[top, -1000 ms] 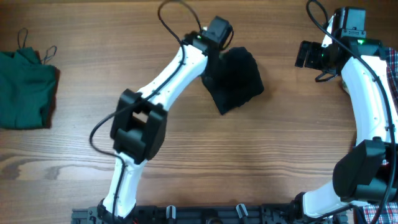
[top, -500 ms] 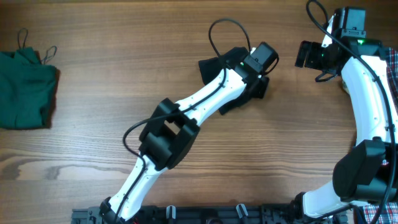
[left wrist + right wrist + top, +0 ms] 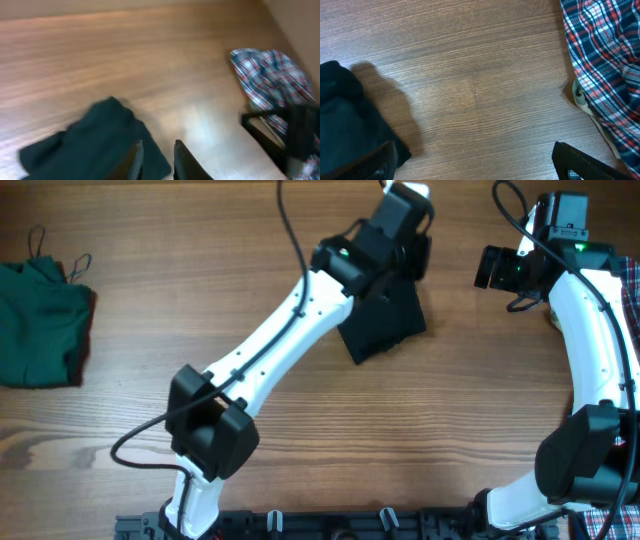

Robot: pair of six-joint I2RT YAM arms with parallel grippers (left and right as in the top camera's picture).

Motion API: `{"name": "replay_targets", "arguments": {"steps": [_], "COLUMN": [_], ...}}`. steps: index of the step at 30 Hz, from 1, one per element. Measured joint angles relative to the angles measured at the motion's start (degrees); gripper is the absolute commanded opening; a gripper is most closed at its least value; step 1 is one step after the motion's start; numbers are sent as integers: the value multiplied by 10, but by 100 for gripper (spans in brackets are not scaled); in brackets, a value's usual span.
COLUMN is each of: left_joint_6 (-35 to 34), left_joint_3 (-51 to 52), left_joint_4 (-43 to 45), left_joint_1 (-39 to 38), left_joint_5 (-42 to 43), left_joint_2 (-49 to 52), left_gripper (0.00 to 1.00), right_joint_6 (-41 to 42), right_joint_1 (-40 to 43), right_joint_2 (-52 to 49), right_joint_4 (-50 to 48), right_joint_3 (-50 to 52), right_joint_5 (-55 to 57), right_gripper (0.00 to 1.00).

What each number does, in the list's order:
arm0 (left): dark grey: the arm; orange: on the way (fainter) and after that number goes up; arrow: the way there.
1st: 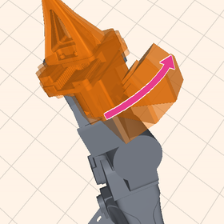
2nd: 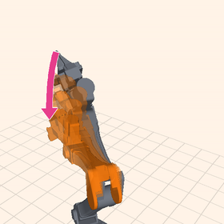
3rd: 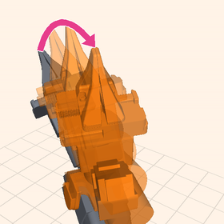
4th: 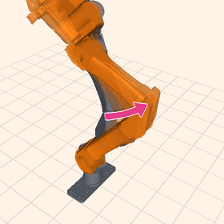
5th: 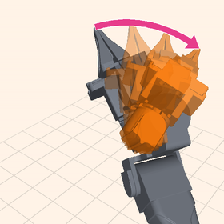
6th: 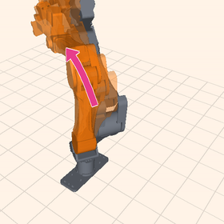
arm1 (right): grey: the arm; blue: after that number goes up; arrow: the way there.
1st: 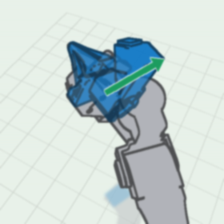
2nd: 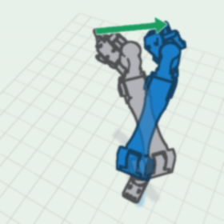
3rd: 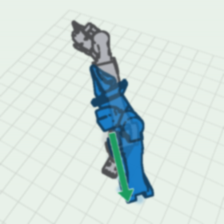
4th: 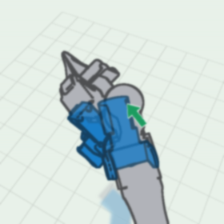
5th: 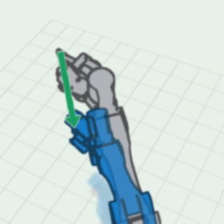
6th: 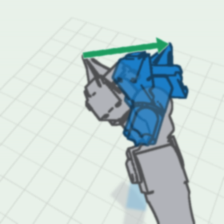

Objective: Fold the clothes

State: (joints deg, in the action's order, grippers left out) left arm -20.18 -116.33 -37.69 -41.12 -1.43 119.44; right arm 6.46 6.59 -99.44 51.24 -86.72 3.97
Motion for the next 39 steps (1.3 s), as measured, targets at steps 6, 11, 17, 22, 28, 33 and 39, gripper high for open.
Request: {"name": "replay_targets", "arguments": {"steps": [6,11,17,22,28,33,39], "left_joint_6": [0,0,0,0,-7,-18,-20], "left_joint_3": [6,7,1,7,1,7,7], "left_joint_4": [19,83,89,51,-123,-225,-272], "left_joint_1": [19,23,37,44,39,9,-12], "left_joint_5": [-22,-22,-15,-18,-17,-1,3], "left_joint_2": [132,206,222,163,40,78,140], "left_gripper": [28,32,33,38,40,38,43], "right_joint_6": [0,0,0,0,0,0,0], "right_joint_1": [0,0,0,0,0,0,0], "right_joint_2": [0,0,0,0,0,0,0], "right_joint_4": [0,0,0,-1,0,-1,-1], "right_joint_3": [0,0,0,0,0,0,0], "right_joint_5": [0,0,0,0,0,0,0], "right_gripper": [100,100,100,100,100,100,100]}}
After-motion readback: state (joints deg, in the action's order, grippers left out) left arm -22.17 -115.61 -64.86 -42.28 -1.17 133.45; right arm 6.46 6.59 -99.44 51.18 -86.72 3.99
